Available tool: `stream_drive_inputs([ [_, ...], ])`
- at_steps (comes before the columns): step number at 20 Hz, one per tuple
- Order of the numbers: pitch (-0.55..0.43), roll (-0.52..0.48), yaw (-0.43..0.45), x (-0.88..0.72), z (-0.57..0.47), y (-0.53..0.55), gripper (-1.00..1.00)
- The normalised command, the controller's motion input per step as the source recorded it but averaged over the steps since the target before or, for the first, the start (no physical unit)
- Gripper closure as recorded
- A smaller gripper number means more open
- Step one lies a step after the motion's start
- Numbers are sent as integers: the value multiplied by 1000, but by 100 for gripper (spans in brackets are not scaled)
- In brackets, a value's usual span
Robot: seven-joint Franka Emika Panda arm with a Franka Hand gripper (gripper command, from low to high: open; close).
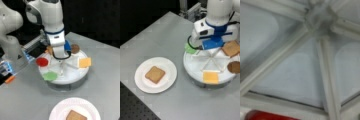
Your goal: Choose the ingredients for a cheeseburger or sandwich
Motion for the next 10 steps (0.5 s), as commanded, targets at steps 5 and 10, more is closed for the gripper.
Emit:
stream_drive_inputs([
  [5, 108, -117, -432, 224, 294, -13, -100],
  [10, 131, -20, -453, 205, 275, -4, -100],
])
